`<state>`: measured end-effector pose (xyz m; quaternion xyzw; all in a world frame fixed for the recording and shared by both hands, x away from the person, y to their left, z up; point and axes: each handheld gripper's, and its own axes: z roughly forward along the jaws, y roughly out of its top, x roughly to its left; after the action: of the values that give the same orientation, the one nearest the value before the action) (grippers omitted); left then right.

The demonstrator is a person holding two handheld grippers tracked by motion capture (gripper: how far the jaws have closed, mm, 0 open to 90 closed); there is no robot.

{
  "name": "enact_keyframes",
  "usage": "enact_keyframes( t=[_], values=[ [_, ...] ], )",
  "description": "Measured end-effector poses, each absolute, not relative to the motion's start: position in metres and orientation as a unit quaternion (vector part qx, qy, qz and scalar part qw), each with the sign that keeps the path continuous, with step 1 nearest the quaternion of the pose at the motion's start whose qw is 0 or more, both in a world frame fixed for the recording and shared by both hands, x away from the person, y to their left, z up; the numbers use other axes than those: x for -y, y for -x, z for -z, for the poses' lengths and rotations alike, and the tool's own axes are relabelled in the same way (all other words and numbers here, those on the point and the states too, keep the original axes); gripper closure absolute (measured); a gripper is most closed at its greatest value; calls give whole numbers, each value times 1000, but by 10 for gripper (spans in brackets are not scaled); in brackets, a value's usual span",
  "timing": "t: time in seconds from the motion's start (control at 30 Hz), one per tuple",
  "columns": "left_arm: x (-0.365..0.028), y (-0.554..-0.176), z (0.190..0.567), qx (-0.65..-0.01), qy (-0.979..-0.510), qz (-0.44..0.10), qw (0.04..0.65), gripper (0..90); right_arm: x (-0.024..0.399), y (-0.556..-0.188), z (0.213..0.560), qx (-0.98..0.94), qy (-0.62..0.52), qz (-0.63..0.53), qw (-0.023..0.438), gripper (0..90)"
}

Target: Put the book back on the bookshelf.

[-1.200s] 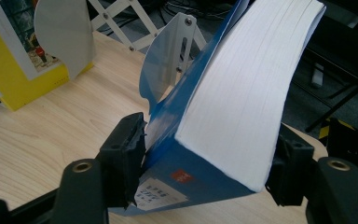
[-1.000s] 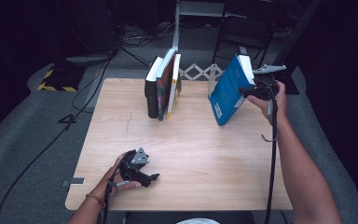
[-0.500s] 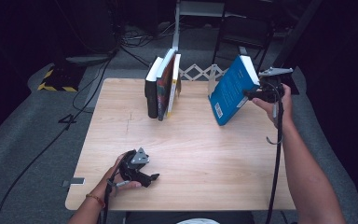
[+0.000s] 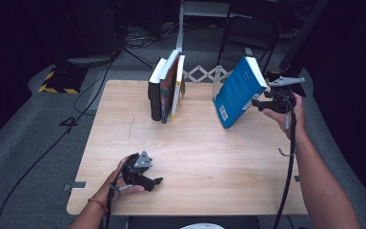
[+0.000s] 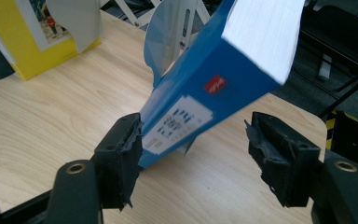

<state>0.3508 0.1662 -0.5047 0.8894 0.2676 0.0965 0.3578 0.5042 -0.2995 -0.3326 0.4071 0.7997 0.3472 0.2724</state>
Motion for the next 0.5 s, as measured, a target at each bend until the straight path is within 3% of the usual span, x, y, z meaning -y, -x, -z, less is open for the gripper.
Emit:
enact_keyframes(
  t=[0.5],
  values=[
    [-166,-351,505,-268,-889,-96,358,139,310,-465,348,-819,-377,-334,274,331]
  ],
)
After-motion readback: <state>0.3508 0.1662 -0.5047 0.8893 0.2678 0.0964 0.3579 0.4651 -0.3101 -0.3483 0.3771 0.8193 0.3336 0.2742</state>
